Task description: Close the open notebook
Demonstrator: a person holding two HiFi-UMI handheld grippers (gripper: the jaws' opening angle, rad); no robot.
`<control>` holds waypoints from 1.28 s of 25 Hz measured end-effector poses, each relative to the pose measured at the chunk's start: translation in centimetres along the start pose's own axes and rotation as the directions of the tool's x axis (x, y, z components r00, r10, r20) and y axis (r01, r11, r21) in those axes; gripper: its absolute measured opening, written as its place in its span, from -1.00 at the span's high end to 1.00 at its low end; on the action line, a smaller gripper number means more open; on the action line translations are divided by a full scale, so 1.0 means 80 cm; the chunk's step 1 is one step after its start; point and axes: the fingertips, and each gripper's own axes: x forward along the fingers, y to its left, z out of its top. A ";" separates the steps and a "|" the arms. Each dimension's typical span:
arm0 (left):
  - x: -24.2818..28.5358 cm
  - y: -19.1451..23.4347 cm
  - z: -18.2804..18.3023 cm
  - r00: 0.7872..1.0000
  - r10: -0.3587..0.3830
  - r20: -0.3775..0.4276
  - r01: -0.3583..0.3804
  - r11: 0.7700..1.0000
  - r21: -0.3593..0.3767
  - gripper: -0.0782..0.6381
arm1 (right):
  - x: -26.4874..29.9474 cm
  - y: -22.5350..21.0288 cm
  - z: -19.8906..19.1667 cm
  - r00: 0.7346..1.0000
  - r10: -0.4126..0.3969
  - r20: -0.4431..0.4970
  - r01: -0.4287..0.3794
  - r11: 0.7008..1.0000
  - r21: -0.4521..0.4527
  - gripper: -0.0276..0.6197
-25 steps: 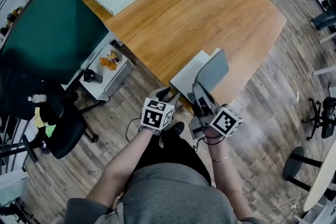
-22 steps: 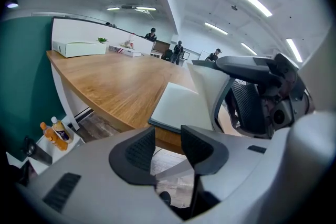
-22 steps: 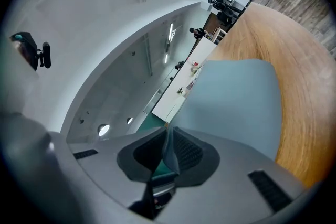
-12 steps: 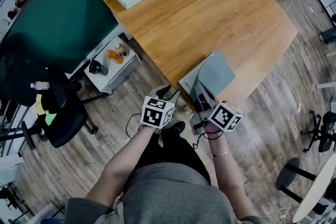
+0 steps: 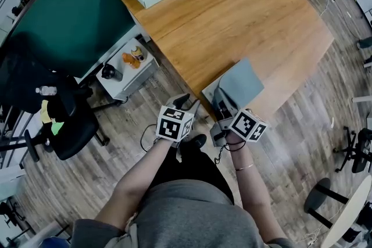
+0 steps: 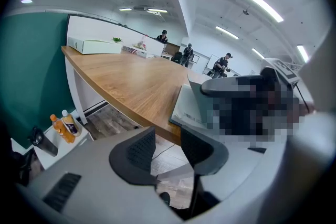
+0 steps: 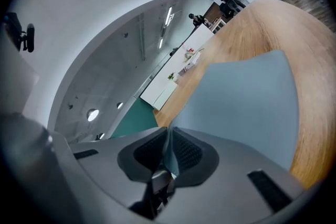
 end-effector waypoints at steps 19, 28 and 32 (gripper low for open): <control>-0.008 0.010 -0.009 1.000 0.017 0.003 -0.017 0.999 -0.035 0.33 | 0.012 0.003 -0.006 0.999 -0.049 -0.002 0.049 0.997 -0.061 0.59; -0.016 0.014 -0.013 1.000 0.024 0.004 -0.024 0.999 -0.040 0.34 | 0.019 0.008 -0.026 0.997 -0.056 -0.061 0.049 0.992 -0.118 0.38; -0.022 0.015 -0.016 1.000 0.023 0.004 -0.023 0.999 -0.035 0.34 | 0.016 0.008 -0.043 0.995 -0.070 -0.077 0.060 0.990 -0.128 0.35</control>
